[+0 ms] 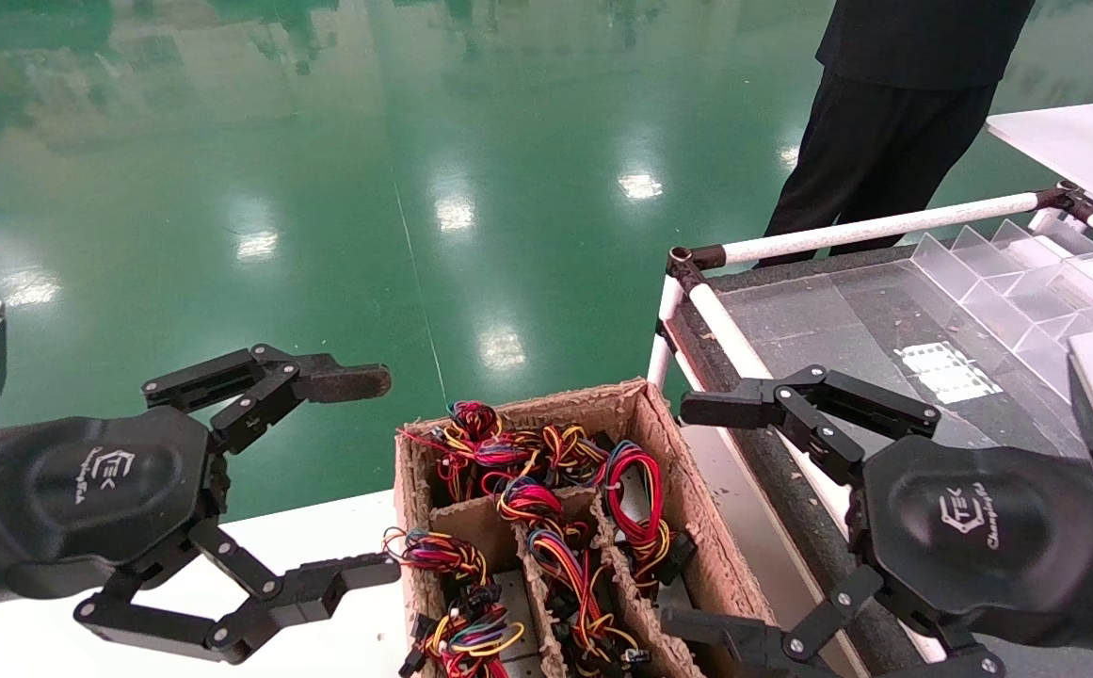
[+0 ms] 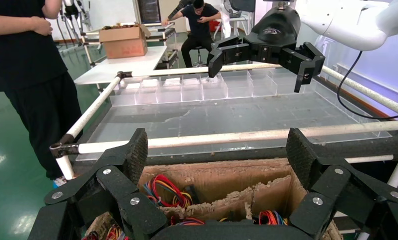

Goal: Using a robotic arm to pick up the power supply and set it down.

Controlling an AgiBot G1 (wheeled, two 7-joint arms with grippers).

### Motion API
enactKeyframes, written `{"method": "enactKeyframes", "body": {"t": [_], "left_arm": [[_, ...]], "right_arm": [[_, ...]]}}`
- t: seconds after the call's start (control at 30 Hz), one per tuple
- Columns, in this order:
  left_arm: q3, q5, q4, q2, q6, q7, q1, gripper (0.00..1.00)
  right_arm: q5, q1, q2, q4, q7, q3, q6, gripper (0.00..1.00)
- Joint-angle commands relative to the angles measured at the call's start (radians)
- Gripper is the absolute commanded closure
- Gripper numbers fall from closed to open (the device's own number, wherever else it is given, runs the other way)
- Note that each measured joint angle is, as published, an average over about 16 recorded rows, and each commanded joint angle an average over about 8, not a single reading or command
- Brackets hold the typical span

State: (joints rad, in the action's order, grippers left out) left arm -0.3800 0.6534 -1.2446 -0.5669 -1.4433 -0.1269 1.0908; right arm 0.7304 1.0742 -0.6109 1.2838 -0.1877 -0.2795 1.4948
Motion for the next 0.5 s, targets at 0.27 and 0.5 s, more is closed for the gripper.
{"method": "enactKeyframes", "body": {"t": [0.27, 0.5], "left_arm": [[0.0, 0.0, 0.0, 0.0, 0.0, 0.0, 0.0, 1.0], [0.0, 0.0, 0.0, 0.0, 0.0, 0.0, 0.0, 1.0]], "right_arm": [[0.0, 0.0, 0.0, 0.0, 0.0, 0.0, 0.0, 0.0], [0.0, 0.0, 0.0, 0.0, 0.0, 0.0, 0.0, 0.0]]}}
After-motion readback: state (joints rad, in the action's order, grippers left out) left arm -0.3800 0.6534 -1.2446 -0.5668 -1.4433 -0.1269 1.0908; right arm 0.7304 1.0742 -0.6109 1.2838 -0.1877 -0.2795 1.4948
